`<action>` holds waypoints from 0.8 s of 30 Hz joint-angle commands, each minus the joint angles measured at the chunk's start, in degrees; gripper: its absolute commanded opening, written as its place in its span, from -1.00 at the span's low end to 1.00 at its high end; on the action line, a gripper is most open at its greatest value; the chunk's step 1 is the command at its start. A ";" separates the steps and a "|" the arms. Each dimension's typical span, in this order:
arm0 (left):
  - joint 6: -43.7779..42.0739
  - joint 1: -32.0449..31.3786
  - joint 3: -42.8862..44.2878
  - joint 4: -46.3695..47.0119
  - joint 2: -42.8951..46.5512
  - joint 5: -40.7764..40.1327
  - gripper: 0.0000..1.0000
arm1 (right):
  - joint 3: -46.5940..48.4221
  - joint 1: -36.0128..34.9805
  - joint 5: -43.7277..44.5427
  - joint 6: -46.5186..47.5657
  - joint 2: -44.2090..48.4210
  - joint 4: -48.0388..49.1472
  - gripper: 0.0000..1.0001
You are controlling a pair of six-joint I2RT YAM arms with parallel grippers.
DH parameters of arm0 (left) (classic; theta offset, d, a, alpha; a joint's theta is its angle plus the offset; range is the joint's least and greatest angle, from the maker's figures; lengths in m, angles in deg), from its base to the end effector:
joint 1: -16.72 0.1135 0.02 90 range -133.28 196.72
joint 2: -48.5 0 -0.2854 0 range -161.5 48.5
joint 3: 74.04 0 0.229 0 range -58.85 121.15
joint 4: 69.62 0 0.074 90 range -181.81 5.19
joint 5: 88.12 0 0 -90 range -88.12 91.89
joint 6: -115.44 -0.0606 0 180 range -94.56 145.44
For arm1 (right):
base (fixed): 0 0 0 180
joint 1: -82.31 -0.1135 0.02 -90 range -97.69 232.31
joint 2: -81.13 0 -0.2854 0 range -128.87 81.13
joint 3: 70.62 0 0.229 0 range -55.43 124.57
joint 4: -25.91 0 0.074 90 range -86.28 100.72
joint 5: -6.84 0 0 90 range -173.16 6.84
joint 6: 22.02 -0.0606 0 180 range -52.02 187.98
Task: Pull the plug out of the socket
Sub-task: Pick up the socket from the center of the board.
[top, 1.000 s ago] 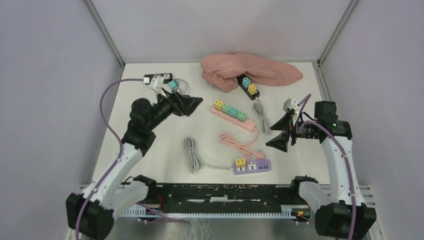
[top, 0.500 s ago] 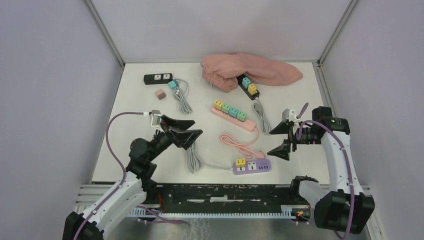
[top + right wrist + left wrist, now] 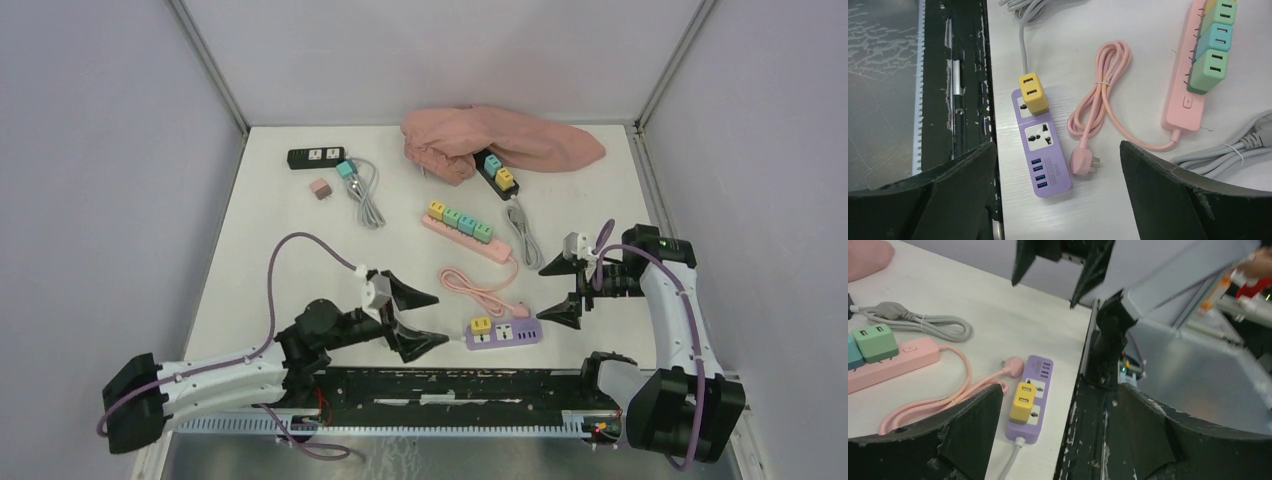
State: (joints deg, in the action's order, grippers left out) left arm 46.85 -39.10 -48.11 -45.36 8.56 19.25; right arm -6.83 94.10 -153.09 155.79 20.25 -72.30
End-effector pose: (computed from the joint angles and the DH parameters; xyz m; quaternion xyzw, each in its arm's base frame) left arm 0.0710 -0.1368 0.2647 0.2982 0.5711 -0.5491 0.5324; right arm 0.1106 0.0351 0.2801 -0.4832 0.6613 0.3984 0.4128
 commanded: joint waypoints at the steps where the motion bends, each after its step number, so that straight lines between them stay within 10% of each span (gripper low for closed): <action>1: -21.36 -12.44 2.19 -4.81 -2.61 -15.96 0.84 | -0.42 0.33 -0.06 5.05 -0.16 -1.88 0.99; 11: -35.52 -15.47 2.59 2.07 -21.08 -14.47 0.90 | -4.11 -2.19 7.34 14.95 -1.45 -2.49 0.93; 24: -33.58 -15.38 12.32 14.45 -44.69 -15.56 0.78 | -8.69 -20.60 16.45 -3.99 0.86 19.27 0.72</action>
State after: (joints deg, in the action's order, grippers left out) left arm 14.35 -54.29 -40.20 -38.24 -32.03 4.32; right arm -15.53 75.59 -137.55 155.33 20.71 -58.10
